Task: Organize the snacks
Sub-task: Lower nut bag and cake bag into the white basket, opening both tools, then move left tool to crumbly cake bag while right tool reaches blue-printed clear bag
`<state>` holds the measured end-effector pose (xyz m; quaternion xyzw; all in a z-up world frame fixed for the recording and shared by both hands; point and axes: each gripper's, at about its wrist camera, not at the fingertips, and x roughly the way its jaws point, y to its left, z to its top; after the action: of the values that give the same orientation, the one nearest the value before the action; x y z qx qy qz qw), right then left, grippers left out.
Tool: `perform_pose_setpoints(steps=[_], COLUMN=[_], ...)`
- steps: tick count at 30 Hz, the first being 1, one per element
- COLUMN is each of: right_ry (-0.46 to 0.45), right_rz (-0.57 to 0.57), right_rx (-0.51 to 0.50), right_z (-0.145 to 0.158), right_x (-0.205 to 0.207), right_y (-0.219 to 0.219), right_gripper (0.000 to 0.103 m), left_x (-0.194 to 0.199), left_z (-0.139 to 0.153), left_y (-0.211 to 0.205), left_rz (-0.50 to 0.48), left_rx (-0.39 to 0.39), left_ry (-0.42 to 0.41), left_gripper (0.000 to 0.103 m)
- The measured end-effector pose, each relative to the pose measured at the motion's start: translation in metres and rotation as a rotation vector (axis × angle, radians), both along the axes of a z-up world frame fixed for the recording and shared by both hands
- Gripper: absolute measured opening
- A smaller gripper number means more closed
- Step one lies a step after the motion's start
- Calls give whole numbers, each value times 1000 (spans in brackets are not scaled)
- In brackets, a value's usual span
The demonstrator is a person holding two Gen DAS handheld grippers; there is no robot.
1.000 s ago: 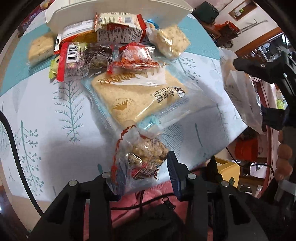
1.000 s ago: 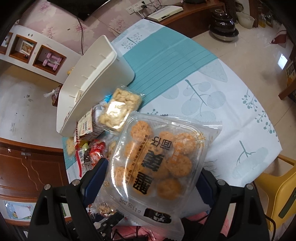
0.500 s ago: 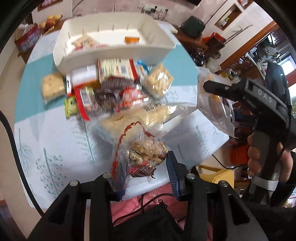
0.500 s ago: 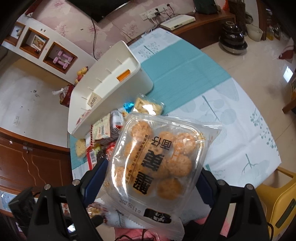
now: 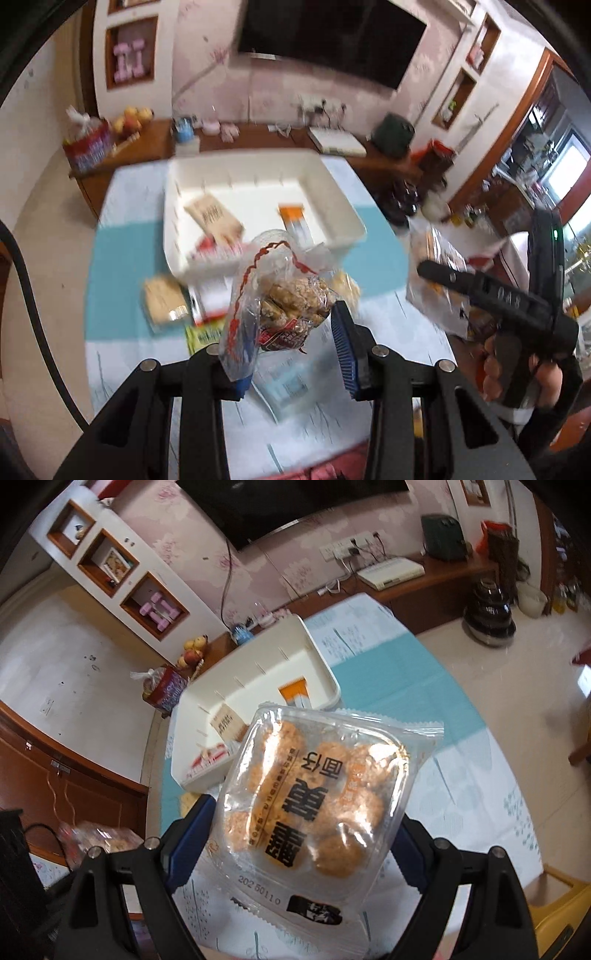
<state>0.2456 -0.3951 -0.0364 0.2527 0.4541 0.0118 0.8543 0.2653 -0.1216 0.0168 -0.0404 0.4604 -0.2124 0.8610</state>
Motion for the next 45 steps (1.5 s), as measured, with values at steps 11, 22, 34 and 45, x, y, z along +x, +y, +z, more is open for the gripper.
perform_pose_setpoints(steps=[11,22,34,45], right_ry=[-82,-216,-331,-377], right_rz=[35,88,108,133], right_rx=[-59,-210,-258,-339], right_z=[-7,-47,-63,-29], right_x=[57,120,152,119], right_y=[14,31,40,57], right_gripper=[88,89,97,98], left_x=[77,140,168,124], left_z=[-16,-77,-103,-81], left_y=[6,2,20,47], left_rz=[89,113,183,209], left_rx=[-26,-8,0,-4], left_ry=[-52,-114,-129,-154], left_gripper=[36,37,72,73])
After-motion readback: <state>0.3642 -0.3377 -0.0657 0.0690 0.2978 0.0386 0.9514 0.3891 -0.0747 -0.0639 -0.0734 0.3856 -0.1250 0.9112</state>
